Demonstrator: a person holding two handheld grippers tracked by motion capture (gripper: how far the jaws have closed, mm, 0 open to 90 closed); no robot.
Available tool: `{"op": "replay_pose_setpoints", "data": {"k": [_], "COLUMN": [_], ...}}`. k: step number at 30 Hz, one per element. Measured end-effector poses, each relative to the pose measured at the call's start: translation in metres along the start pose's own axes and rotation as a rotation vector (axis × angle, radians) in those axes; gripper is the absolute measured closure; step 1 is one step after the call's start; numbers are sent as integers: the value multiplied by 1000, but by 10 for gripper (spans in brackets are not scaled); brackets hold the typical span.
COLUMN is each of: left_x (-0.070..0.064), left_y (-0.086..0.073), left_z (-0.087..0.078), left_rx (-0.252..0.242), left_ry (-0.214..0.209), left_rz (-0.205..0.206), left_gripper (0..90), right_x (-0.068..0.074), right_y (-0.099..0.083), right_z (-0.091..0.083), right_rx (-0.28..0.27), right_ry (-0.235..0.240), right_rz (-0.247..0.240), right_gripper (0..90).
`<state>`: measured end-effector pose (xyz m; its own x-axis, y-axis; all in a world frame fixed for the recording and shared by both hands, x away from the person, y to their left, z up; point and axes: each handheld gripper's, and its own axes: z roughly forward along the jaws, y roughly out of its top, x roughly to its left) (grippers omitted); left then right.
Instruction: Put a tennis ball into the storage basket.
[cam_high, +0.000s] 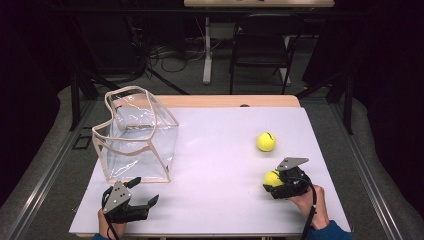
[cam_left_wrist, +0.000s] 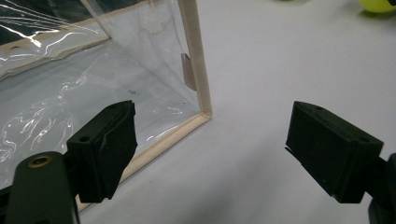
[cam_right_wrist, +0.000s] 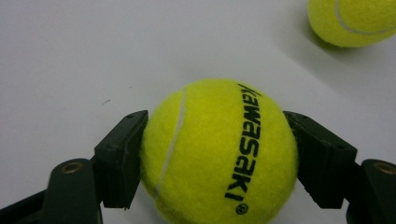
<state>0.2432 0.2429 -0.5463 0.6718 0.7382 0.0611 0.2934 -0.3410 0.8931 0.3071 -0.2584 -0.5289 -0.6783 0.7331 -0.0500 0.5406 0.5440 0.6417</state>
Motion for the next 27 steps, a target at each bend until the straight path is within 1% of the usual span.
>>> {"op": "replay_pose_setpoints", "data": {"k": [5,9,10,11,14,18,21,27], "left_x": [0,0,0,0,0,0,-1,0], "left_y": [-1,-1,0,0,-1,-1,-1,0], "left_z": [0,0,0,0,0,0,0,0], "left_rx": [0,-1,1,1,0,-1,0,1], "left_ry": [-1,-1,-1,-1,0,-1,-1,1], "left_rz": [-1,-5,4,4,-6,-6,6,8], "left_gripper": [161,161,161,161,161,161,161,161], "right_x": [0,2,3,3,5,8,10,13], "right_y": [1,4,6,7,13,17,20,26], "right_z": [-3,-4,-4,-4,-4,-2,0,2], "right_rx": [0,0,1,-3,-5,-5,-3,-10], "right_ry": [-9,-9,-10,-10,-6,-1,1,8], "right_rz": [-2,-19,-21,-30,-40,-56,-70,-80], "right_gripper": [255,255,255,255,255,255,255,255]}}
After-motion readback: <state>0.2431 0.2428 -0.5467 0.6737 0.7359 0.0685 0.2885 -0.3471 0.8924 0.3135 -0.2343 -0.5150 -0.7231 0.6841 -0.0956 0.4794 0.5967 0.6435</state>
